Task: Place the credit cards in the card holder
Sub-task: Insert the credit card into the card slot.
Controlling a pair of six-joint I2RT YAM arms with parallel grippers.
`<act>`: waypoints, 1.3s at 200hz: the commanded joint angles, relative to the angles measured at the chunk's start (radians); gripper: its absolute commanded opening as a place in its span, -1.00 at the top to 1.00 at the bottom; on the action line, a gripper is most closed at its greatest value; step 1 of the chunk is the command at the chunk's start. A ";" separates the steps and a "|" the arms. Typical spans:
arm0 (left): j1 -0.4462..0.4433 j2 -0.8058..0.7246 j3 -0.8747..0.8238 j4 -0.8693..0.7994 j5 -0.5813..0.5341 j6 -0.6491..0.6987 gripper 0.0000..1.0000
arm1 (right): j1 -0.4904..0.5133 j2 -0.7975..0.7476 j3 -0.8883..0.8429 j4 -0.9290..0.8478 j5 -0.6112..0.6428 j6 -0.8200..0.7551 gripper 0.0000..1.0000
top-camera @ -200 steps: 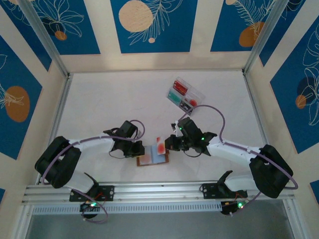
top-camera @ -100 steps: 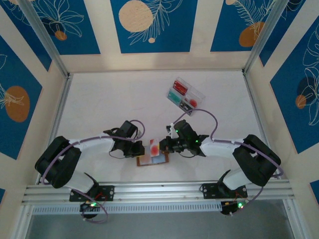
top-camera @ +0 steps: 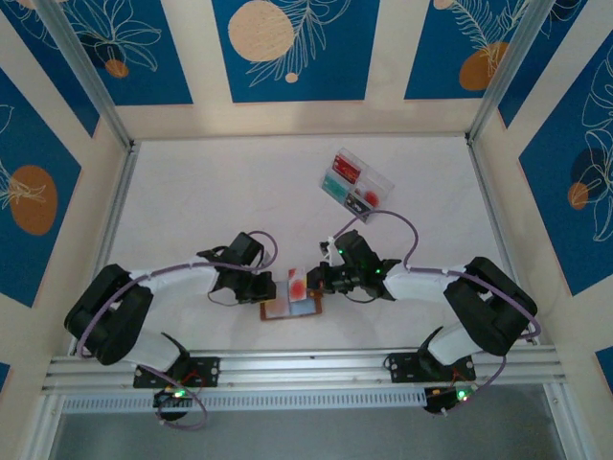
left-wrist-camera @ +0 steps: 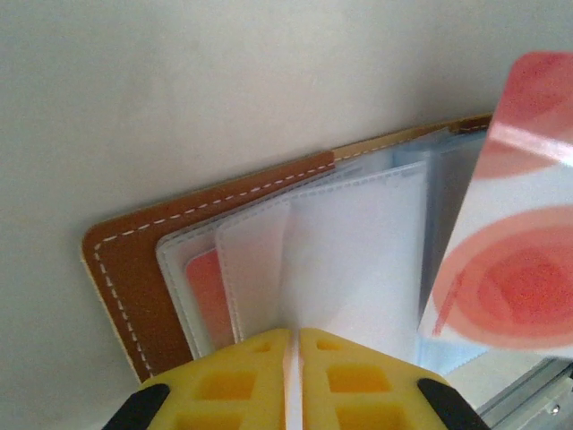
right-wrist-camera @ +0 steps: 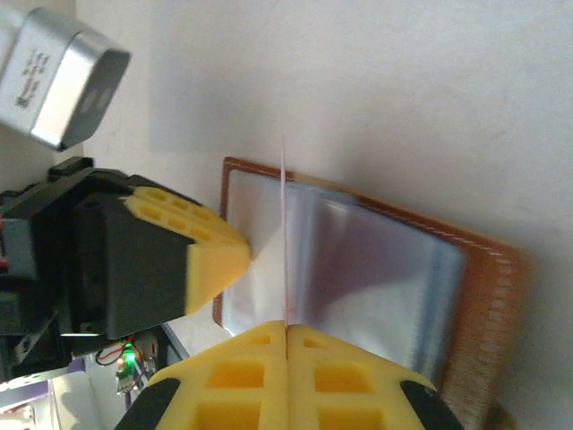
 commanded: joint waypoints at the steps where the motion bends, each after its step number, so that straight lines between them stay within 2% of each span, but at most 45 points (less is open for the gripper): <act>1: 0.010 -0.024 0.020 -0.071 -0.003 0.038 0.78 | -0.006 -0.013 -0.016 -0.031 -0.006 -0.016 1.00; 49: -0.006 -0.073 0.096 -0.083 0.005 0.034 0.75 | -0.011 -0.012 -0.021 -0.046 0.002 -0.028 1.00; 71: -0.046 -0.065 0.138 -0.096 -0.007 0.032 0.73 | -0.008 0.002 -0.016 -0.055 0.005 -0.028 1.00; 141: -0.090 0.077 0.123 -0.028 0.019 0.015 0.74 | -0.002 0.026 0.002 -0.081 0.007 -0.038 1.00; 188: -0.088 0.073 0.084 -0.098 -0.070 0.036 0.75 | 0.000 0.048 0.012 -0.104 0.026 -0.040 1.00; 260: -0.083 0.058 0.077 -0.144 -0.118 0.060 0.75 | -0.001 0.054 0.014 -0.105 0.022 -0.040 1.00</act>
